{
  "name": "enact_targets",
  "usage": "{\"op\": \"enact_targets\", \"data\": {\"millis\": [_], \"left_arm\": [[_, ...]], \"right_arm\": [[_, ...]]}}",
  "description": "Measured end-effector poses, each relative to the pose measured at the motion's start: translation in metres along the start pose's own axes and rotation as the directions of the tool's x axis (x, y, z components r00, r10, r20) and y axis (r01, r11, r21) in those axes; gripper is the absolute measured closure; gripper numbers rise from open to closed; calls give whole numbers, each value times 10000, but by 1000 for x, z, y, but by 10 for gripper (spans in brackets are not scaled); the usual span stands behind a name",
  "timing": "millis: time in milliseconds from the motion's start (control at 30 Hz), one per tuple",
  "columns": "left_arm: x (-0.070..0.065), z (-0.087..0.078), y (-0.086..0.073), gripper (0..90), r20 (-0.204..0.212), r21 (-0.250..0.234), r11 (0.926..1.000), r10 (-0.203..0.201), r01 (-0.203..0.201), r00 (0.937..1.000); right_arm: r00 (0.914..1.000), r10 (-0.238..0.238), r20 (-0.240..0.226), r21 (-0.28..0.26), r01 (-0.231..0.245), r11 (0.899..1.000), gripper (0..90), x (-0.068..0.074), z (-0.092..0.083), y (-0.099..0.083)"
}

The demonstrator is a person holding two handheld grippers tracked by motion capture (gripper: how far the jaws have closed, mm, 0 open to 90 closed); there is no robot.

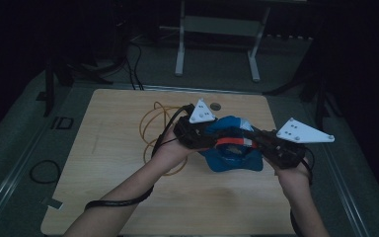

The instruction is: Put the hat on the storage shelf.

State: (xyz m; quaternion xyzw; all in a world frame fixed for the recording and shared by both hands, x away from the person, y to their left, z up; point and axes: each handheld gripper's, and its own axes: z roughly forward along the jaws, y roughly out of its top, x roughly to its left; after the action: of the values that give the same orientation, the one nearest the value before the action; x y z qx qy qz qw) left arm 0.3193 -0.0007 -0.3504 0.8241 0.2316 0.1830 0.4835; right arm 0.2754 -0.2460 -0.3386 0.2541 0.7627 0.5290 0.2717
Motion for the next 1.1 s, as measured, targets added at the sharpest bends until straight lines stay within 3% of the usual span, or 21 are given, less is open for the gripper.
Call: {"op": "enact_targets", "data": {"millis": [100, 267, 333, 500, 633, 733, 767, 867, 900, 933, 1100], "left_arm": [[0, 2, -1, 672, -35, 183, 9997, -132, 132, 9999], [-3, 4, 0, 880, -216, 341, 9994, 114, -106, 9997], [-7, 6, 1, 889, -355, 464, 9976, 534, -517, 9979], [-8, 5, 2, 894, -797, 130, 9982, 592, -583, 9951], [-8, 5, 4, 894, -841, 20, 9983, 580, -581, 9948], [-11, 5, 3, 895, -929, -51, 9968, 792, -800, 9925], [-14, 5, 3, 895, -1083, -100, 9945, 1023, -1040, 9888], [-14, 3, 3, 895, -983, -322, 9931, 1091, -1127, 9892], [-14, 1, 3, 895, -1071, -366, 9924, 1126, -1171, 9879], [-13, 0, 3, 895, -898, -542, 9920, 1092, -1144, 9900], [-6, -6, -3, 894, -769, -1019, 9848, 1329, -1404, 9881]], "right_arm": [[10000, -40, 48, -9, 40, 10000, 852, 1, 0, 0], [10000, -41, -70, 11, 41, 10000, 852, 4, 1, -2], [9999, -15, -122, -12, 15, 10000, 852, 6, 0, -3], [9994, 155, -314, -121, -159, 9998, 850, 11, -3, -10], [9990, 269, -359, -62, -272, 9996, 845, 16, -3, -16], [9974, 433, -581, -35, -436, 9990, 838, 22, -2, -24], [9961, 453, -764, -34, -457, 9989, 824, 25, -1, -26], [9957, 468, -796, -65, -474, 9989, 788, 29, -3, -27], [9946, 415, -953, -56, -422, 9991, 765, 30, -5, -26], [9920, 304, -1222, -194, -330, 9993, 670, 33, -12, -24], [9856, -40, -1689, -615, -65, 9981, 587, 38, -29, -21]]}}
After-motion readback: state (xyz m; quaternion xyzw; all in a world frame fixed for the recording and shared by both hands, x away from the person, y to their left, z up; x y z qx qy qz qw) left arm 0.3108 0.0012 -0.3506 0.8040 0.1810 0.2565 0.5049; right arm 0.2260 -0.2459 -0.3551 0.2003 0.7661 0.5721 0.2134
